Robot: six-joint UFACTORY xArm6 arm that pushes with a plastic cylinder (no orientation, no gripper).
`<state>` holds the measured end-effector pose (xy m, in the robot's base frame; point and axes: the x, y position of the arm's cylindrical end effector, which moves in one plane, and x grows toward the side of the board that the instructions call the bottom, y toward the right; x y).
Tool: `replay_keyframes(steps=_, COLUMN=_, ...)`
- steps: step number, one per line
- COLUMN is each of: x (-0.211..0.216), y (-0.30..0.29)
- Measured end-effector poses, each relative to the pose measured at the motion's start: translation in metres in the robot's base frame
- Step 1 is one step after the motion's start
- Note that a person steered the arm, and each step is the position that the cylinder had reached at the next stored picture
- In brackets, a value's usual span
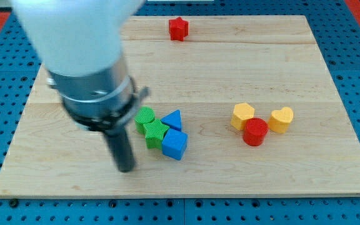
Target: Push the green blocks towards the top
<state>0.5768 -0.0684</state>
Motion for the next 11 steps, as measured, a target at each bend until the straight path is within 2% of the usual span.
replay_keyframes(steps=1, x=-0.018, y=0.033)
replay_keyframes(steps=3, x=-0.070, y=-0.010)
replay_keyframes(steps=5, x=-0.116, y=-0.010)
replay_keyframes(steps=7, x=-0.113, y=0.041)
replay_keyframes(steps=8, x=-0.123, y=0.045)
replay_keyframes(steps=11, x=-0.219, y=-0.052)
